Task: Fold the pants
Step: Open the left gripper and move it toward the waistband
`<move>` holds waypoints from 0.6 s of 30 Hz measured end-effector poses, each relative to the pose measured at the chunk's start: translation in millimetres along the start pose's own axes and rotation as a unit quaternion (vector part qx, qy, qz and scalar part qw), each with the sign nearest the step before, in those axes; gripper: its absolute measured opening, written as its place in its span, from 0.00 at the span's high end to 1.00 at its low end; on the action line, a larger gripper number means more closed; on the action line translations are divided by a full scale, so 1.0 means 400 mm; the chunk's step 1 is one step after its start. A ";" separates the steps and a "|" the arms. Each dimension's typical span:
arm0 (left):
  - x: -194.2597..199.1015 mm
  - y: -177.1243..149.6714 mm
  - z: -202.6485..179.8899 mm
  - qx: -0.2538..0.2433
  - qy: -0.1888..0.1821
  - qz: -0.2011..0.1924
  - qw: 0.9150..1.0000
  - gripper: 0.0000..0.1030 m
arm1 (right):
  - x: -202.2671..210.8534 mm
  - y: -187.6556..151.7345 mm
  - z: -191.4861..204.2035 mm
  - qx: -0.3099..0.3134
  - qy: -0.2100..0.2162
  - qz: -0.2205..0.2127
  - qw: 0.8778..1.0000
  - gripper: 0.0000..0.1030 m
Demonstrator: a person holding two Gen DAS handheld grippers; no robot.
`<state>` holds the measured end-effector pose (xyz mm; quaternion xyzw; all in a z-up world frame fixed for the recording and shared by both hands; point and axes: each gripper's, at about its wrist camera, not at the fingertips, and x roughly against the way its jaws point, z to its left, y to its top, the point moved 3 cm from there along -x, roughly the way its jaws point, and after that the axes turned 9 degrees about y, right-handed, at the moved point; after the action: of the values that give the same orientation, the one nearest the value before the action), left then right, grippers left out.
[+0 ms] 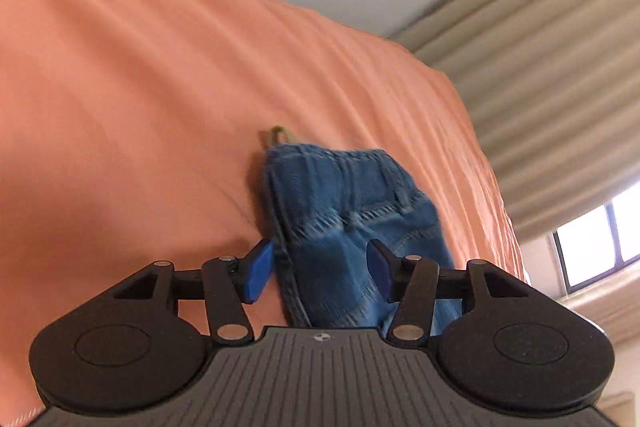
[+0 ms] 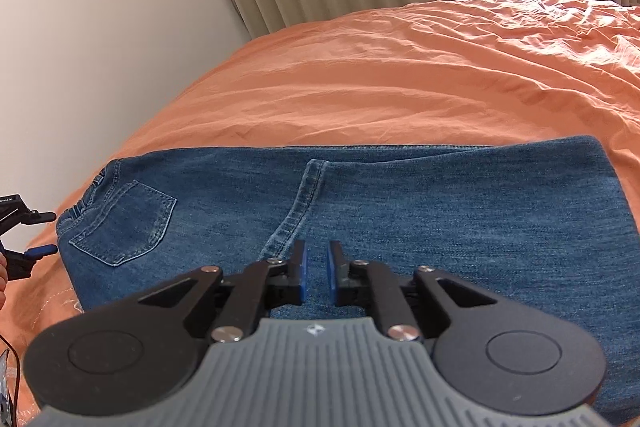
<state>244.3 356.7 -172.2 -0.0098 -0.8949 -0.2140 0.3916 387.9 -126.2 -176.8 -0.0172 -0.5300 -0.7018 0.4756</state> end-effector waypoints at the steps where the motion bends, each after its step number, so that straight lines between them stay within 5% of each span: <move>1: -0.021 0.006 0.009 0.010 0.003 0.000 1.000 0.41 | -0.009 0.001 -0.003 -0.001 0.002 0.004 1.000 0.93; 10: -0.148 0.025 0.017 0.007 -0.013 0.000 1.000 0.43 | -0.103 -0.021 0.013 0.006 0.013 0.065 0.998 0.93; 18: -0.154 0.023 -0.024 -0.043 0.043 -0.007 0.998 0.63 | -0.125 -0.029 0.018 0.024 0.001 0.077 0.997 0.94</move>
<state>295.6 370.4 -206.4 -0.0115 -0.8674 -0.2553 0.4270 404.0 -88.3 -208.5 -0.0462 -0.5431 -0.6503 0.5292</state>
